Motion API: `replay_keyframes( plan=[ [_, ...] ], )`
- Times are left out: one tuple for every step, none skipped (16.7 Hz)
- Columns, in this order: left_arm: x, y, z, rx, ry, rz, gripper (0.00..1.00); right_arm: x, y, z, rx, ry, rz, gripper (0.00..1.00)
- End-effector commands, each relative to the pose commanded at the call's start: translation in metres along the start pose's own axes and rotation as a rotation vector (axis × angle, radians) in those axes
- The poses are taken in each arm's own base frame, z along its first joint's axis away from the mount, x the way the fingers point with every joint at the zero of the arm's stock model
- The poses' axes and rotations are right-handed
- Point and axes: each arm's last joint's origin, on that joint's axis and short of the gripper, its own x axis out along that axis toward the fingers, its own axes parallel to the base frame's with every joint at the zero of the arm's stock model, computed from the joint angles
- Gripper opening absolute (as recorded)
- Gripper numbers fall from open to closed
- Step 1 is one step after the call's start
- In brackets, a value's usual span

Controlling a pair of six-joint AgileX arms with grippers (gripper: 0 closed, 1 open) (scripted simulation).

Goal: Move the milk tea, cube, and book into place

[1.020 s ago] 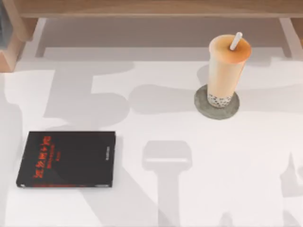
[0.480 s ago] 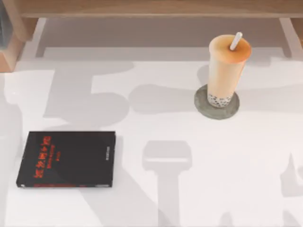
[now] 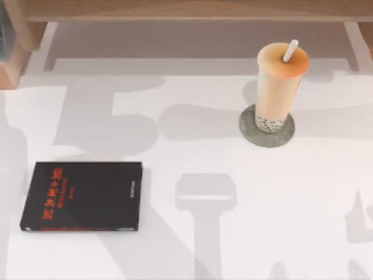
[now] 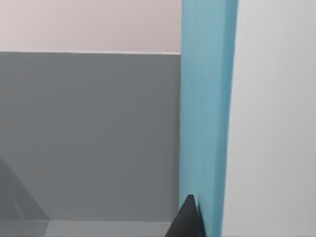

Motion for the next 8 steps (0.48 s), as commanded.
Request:
replay_keyframes(
  plan=[
    [0.0, 0.0, 0.0, 0.0, 0.0, 0.0, 0.0, 0.0, 0.0, 0.0, 0.0, 0.0, 0.0, 1.0],
    [0.0, -0.001, 0.0, 0.002, -0.001, -0.001, 0.0, 0.0, 0.0, 0.0, 0.0, 0.0, 0.0, 1.0],
    [-0.001, 0.0, 0.001, 0.001, -0.001, 0.001, 0.0, 0.0, 0.0, 0.0, 0.0, 0.0, 0.0, 1.0],
    [-0.004, 0.003, 0.003, 0.0, -0.001, 0.006, 0.0, 0.0, 0.0, 0.0, 0.0, 0.0, 0.0, 1.0],
    [-0.007, 0.005, 0.006, 0.0, -0.002, 0.011, 0.0, 0.0, 0.0, 0.0, 0.0, 0.0, 0.0, 1.0],
    [-0.01, 0.006, 0.008, 0.0, -0.003, 0.012, 0.0, 0.0, 0.0, 0.0, 0.0, 0.0, 0.0, 1.0],
    [-0.011, 0.003, 0.01, 0.001, -0.003, 0.007, 0.0, 0.0, 0.0, 0.0, 0.0, 0.0, 0.0, 1.0],
    [-0.01, 0.0, 0.011, 0.002, -0.001, 0.0, 0.0, 0.0, 0.0, 0.0, 0.0, 0.0, 0.0, 1.0]
  ],
)
